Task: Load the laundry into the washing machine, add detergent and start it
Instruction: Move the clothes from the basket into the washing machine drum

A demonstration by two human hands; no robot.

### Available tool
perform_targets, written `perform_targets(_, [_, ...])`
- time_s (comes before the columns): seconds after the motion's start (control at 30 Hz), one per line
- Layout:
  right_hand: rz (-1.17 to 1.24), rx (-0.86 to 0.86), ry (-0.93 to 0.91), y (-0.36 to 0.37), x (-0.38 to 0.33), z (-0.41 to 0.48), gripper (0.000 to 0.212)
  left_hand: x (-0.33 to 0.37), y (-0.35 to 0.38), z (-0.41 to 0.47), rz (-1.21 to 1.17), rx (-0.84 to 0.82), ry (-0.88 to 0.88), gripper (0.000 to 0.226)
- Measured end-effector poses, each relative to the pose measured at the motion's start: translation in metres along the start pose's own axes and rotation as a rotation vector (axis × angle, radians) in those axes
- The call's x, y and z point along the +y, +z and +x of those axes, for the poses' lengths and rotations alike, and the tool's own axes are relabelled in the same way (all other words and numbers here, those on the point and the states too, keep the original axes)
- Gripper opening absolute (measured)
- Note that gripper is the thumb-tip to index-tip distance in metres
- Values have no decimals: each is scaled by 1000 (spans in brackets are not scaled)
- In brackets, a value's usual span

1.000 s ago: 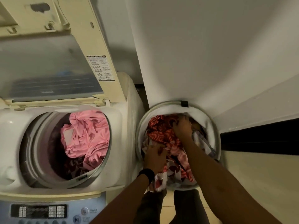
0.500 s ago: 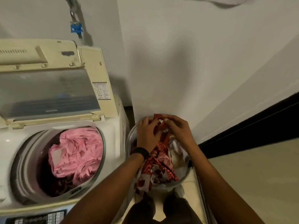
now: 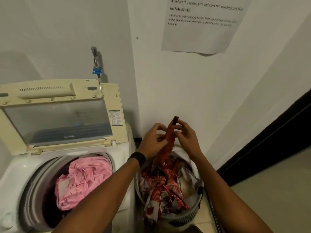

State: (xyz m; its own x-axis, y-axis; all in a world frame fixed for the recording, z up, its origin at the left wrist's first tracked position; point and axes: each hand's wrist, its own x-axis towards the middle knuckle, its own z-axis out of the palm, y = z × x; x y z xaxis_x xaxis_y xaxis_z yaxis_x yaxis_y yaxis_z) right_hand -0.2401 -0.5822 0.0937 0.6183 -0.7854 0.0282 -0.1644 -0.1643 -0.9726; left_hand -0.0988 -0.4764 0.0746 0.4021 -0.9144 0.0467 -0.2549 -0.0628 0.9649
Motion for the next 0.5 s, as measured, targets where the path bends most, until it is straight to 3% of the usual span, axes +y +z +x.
perform_targets(0.2, [132,-177,25,-9,-30,6,42,10,-11,13,-31,178,68,16])
perform_targets(0.3, [118,-266,25,-8,-37,9,46,17,-12,18,-75,304,55,37])
perform_targets(0.4, [117,-374,21,-8,-39,9,59,22,-24,28,54,217,92,67])
perform_targets(0.5, [187,-348,10,-8,-38,11,54,31,-36,39,178,52,131,56])
